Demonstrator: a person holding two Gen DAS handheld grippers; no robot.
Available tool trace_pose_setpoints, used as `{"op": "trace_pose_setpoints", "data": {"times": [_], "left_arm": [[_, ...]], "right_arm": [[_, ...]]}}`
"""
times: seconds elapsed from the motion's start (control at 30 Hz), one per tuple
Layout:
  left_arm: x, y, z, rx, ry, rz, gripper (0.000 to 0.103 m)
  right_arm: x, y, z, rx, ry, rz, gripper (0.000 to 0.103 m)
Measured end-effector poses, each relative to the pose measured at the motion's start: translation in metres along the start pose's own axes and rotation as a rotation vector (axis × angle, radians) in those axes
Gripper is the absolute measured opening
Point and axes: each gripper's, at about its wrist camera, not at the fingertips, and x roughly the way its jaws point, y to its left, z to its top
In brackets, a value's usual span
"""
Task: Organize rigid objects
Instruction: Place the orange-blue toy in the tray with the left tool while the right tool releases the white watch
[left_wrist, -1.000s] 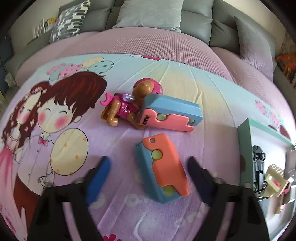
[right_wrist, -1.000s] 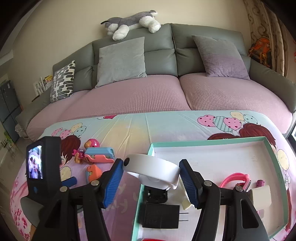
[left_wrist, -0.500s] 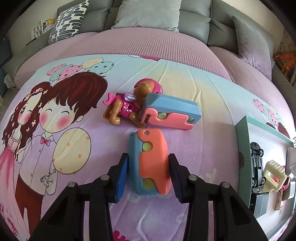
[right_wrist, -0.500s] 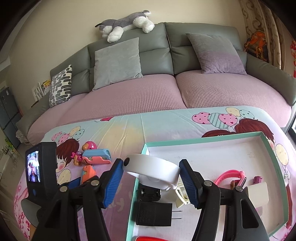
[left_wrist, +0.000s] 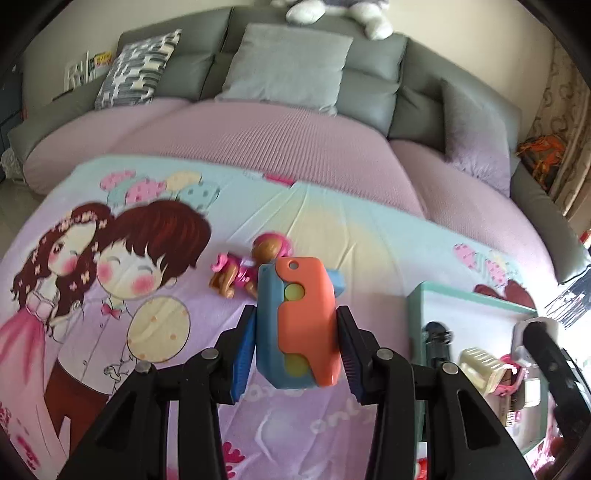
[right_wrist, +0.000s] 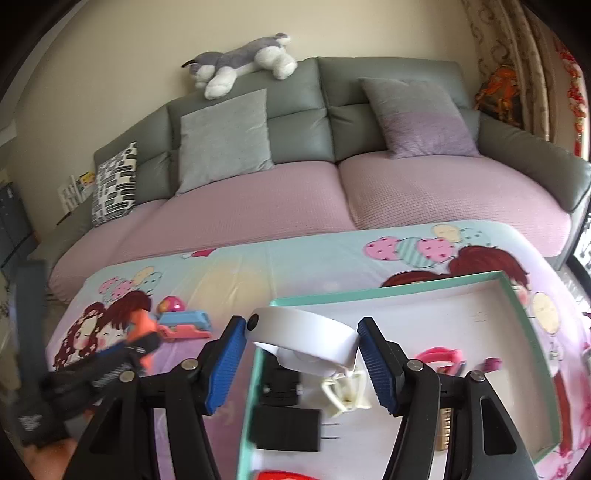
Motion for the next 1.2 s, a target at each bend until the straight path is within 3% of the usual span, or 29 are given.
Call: {"op": "trace_pose_setpoints", "data": {"times": [0.43,0.67,0.87,1.2], "left_arm": [[-0.025,-0.052,-0.001,0.1,-0.055,-0.116,0.044],[-0.031,-0.1,-0.013,0.197,-0.05,-0.203,0.044],[-0.029,-0.149,-0.033,0.295,-0.003,-0.29,0.044],[-0.015,-0.183,-0.06,0.369,0.087,-0.308,0.044]], "right_arm": [[-0.025,-0.093,0.01,0.119,-0.03,-0.223,0.065],[-0.035,-0.128,0.01,0.171,-0.021,-0.291,0.065],[-0.029,-0.142,0.003,0.168,0.017,-0.317,0.065],[-0.004,-0.152,-0.007,0.195,0.1,-0.302,0.066]]}}
